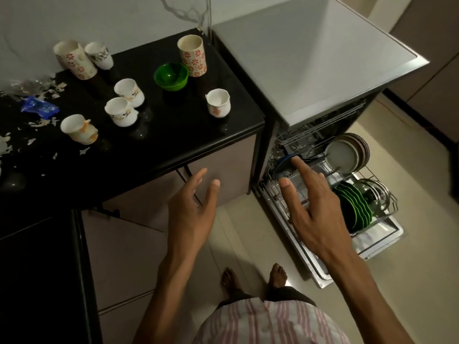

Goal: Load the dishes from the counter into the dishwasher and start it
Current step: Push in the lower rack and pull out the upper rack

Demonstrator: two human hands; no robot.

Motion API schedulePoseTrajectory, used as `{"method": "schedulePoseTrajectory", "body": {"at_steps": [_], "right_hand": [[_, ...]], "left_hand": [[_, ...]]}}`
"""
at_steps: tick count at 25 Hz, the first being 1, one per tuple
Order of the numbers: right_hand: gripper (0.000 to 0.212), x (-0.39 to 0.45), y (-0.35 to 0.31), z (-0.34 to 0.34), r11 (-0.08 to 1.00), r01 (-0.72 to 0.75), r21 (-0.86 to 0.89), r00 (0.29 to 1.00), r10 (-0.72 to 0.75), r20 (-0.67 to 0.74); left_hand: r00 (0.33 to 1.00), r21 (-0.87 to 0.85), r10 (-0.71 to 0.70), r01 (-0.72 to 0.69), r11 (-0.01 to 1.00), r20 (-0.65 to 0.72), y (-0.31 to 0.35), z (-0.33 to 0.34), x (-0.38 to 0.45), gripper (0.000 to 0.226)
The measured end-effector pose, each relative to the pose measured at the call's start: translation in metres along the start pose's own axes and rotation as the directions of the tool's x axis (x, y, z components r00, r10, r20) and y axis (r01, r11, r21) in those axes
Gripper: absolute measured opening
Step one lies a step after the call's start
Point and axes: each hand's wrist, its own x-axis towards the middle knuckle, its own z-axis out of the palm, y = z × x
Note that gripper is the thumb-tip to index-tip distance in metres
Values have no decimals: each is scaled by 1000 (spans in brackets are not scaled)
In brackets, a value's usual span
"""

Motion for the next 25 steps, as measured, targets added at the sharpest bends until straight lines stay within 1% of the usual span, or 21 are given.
{"method": "schedulePoseTrajectory", "body": {"at_steps": [5, 7, 9, 11, 14, 19, 23, 25], "right_hand": [[63, -5, 22, -24, 1000, 2, 13, 998, -1, -65], [65, -8, 38, -40, 1000, 1, 19, 998, 0, -61], [66, -10, 54, -57, 1000, -8, 23, 999, 9, -48], [65, -12, 75, -81, 1000, -12, 16, 999, 12, -37], [65, -10, 110, -115, 1000, -11, -7, 1000, 11, -18], [66, -7, 150, -152, 999, -28, -25, 1000, 28, -1], [63, -1, 164, -163, 998, -61, -21, 998, 61, -14], [63, 1, 169, -163, 997, -69, -26, 998, 68, -15]], "left_hand": [[998, 17, 56, -56, 998, 11, 12, 30, -5, 47], [997, 19, 78, -77, 997, -8, 17, 49, -12, 48], [995, 11, 88, -87, 996, -48, 21, 68, -17, 55], [994, 1, 77, -78, 997, -72, 29, 95, -25, 61], [994, -12, 60, -62, 998, -94, 40, 134, -40, 62], [996, 3, 63, -63, 998, -70, 54, 176, -60, 60], [995, 14, 77, -76, 997, -56, 60, 191, -59, 63], [995, 25, 90, -89, 996, -41, 63, 196, -54, 59]]}}
